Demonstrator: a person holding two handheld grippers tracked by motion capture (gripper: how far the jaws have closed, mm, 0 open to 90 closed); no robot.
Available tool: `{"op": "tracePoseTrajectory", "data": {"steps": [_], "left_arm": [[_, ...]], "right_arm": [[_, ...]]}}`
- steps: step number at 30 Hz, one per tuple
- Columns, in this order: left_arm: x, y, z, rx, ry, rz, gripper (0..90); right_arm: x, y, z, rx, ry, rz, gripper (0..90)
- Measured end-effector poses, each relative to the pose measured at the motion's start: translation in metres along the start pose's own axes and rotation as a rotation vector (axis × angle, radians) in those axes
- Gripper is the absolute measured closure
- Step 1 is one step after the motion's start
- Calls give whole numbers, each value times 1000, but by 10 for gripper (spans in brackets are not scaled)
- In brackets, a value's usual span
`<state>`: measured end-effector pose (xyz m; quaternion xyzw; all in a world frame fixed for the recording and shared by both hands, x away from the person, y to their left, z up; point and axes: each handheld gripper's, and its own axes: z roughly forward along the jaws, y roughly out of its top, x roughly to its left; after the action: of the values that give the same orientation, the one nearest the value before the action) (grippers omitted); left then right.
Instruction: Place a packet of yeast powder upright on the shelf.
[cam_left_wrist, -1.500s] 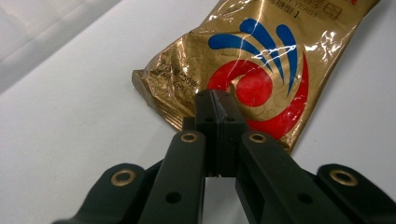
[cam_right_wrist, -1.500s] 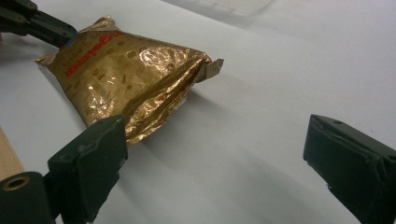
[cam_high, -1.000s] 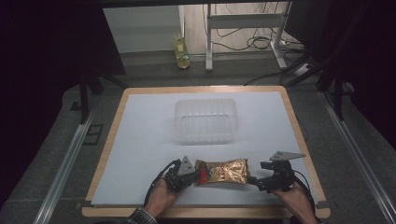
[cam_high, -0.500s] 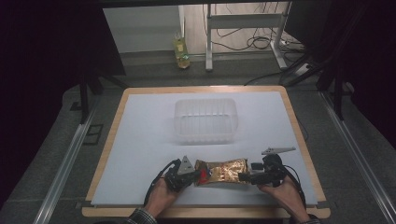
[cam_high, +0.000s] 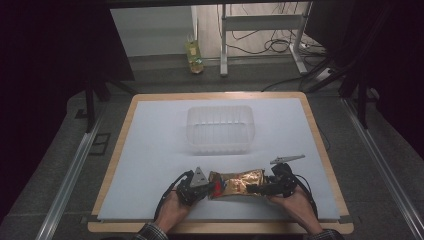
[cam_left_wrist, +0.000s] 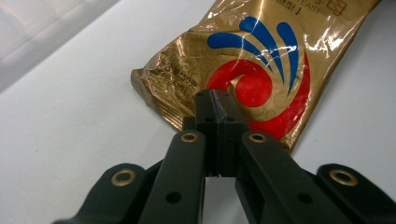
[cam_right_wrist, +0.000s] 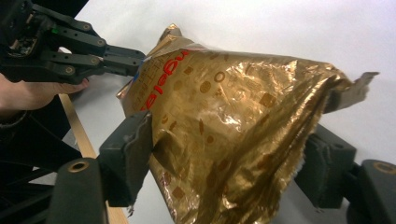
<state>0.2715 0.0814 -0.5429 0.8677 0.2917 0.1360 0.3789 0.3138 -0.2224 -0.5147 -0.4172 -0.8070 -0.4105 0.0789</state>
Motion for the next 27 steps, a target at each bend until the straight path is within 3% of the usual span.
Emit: {"op": "tracePoseTrajectory", "data": {"steps": [7,17,22,27], "left_arm": [[0,0,0,-1,0,-3,895],[1,-1,0,-4,-5,-10,895],[0,-1,0,-7,0,-2,893],[-2,-1,-2,-18,29,7,859]], "right_arm": [[2,6,-1,-26,29,12,386],[7,11,-5,-49,16,8,546],[11,13,-10,-70,36,41,664],[12,14,-12,-75,49,74,717]]}}
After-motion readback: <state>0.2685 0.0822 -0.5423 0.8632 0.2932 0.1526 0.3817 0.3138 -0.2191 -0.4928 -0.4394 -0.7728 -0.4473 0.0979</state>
